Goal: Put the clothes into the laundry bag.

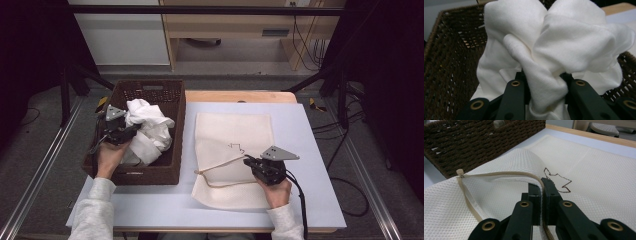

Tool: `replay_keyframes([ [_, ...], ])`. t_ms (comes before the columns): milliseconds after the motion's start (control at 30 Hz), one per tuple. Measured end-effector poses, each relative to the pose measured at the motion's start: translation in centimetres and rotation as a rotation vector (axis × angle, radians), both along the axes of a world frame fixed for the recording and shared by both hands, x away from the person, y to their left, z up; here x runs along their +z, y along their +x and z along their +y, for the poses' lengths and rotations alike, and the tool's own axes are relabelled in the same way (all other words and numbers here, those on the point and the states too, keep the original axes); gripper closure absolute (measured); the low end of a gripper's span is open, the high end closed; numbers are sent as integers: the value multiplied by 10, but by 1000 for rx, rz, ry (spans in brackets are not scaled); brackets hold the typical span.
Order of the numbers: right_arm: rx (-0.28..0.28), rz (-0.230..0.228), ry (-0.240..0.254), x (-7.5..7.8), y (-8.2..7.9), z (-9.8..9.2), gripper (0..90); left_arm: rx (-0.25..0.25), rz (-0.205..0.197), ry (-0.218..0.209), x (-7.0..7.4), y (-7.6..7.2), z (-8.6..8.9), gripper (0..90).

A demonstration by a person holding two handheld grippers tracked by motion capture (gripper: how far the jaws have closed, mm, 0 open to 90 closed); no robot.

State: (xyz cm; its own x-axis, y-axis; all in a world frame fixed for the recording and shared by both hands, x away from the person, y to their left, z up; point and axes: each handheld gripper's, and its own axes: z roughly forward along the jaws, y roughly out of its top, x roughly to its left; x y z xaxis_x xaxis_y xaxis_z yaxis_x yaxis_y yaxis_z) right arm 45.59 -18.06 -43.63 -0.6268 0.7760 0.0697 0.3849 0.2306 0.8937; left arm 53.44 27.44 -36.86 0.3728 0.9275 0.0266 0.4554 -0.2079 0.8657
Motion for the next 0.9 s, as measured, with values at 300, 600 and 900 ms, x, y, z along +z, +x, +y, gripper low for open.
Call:
replay_keyframes([
  [300, -2, -2, 6, 1, 0, -1, 868, 32, -119, -64, 32, -12, 4, 738],
  [600, -5, -9, 14, 3, -1, -3, 869, 33, -230, -143, 64, -25, 4, 738],
  [900, -3, -16, 16, 5, -2, -4, 870, 50, -339, -185, 94, -37, 4, 739],
])
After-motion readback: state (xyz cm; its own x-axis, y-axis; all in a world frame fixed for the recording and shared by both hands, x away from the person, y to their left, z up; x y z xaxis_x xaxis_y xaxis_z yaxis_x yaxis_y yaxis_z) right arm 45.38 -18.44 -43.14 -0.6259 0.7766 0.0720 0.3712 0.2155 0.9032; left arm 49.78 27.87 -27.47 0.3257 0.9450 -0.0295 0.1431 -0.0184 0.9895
